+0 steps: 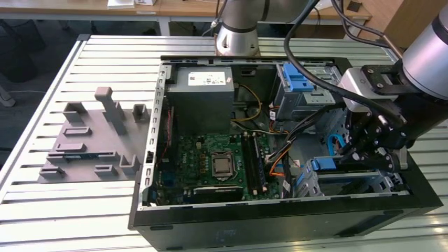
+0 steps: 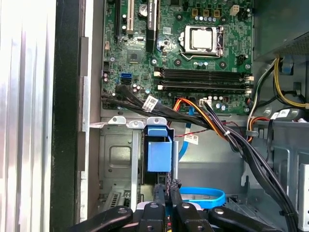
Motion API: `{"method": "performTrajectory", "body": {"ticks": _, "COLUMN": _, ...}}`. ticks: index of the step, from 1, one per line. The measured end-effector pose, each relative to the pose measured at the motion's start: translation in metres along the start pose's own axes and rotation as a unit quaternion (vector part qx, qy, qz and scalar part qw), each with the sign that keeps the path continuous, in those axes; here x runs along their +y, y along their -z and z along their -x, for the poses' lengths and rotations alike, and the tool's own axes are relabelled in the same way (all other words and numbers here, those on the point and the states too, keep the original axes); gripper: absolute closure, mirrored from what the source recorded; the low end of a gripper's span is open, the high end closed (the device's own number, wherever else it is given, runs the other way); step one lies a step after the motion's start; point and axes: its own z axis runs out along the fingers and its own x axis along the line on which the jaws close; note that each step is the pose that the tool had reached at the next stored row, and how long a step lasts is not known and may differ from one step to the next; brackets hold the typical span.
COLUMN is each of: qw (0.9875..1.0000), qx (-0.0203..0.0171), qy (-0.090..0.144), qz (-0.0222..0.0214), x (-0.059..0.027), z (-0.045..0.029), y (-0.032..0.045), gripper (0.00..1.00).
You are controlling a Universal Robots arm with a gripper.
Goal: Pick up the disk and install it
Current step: 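Insert the second disk wire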
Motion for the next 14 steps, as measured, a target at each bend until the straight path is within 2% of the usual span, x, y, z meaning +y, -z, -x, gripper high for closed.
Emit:
{"method": "performTrajectory", "body": {"ticks": 1, "qw": 1.0, "qx": -0.0018, "qy": 0.0, "qz": 0.0, "x": 0.0, "z": 0.0, "y": 0.0, "gripper": 0.84}}
{"method": "performTrajectory", "body": {"ticks": 5, "qw": 1.0, "qx": -0.0048, "qy": -0.005, "qz": -0.0004, "x": 0.0, "z": -0.0002, "y": -0.0002, "gripper": 0.84}}
{"method": "performTrajectory", "body": {"ticks": 14, "qw": 0.9998, "qx": -0.0052, "qy": -0.017, "qz": -0.0013, "x": 0.0, "z": -0.0016, "y": -0.0026, "gripper": 0.84}}
